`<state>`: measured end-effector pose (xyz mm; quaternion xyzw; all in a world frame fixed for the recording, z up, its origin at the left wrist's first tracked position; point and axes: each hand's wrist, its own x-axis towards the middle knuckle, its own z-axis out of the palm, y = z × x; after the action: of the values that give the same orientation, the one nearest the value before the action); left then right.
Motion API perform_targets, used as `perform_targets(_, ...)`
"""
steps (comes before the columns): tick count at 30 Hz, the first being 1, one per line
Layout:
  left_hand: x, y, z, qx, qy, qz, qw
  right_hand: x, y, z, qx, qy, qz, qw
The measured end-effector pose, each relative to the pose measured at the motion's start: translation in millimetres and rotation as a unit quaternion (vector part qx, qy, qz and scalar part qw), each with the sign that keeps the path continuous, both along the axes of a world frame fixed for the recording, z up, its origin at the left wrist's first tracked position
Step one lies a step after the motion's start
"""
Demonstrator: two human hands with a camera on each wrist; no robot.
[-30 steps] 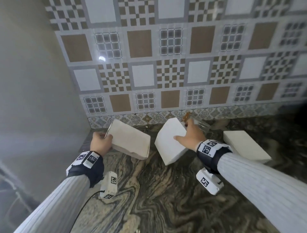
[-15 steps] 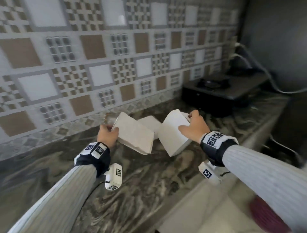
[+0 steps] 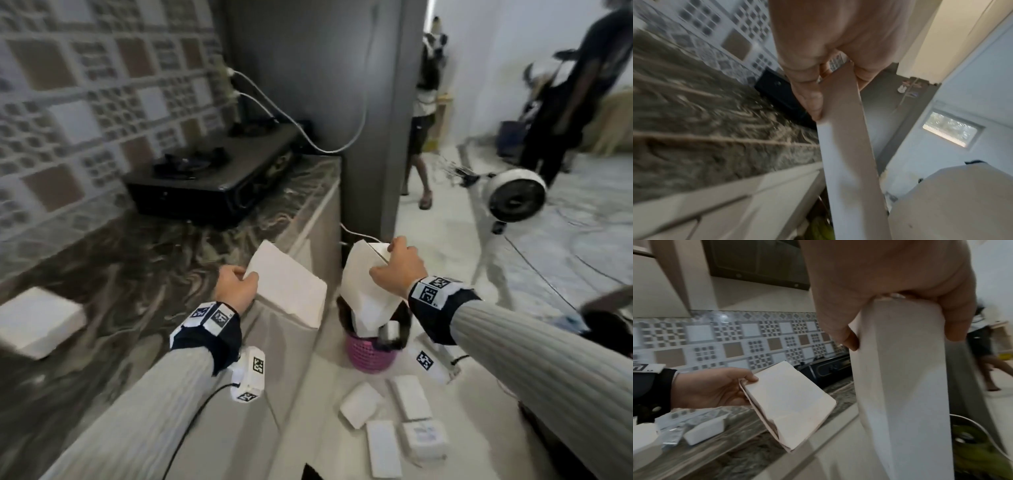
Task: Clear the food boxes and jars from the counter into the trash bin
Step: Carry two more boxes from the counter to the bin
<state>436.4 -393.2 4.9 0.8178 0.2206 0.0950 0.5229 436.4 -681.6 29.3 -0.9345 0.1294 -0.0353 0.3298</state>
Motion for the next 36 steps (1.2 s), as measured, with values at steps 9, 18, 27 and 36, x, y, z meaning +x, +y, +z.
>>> perform_targets(9,82,-104,-63,0.024,0.076,-0.109,0.991,37,-96,-64,0.002,0.085,-0.064,0.994)
perform_targets(18,231,-148,-129,0.057,0.137,-0.155,0.977,160,-117,-133,0.053,0.185,-0.131,0.973)
perform_targets(27,352,-179,-172,0.046,0.221,-0.255,0.940,284,-107,-185,0.113,0.220,-0.203,0.947)
perform_targets(36,331,-226,-180,0.081,0.281,-0.289,0.912,265,-145,-206,0.074,0.288,-0.165,0.940)
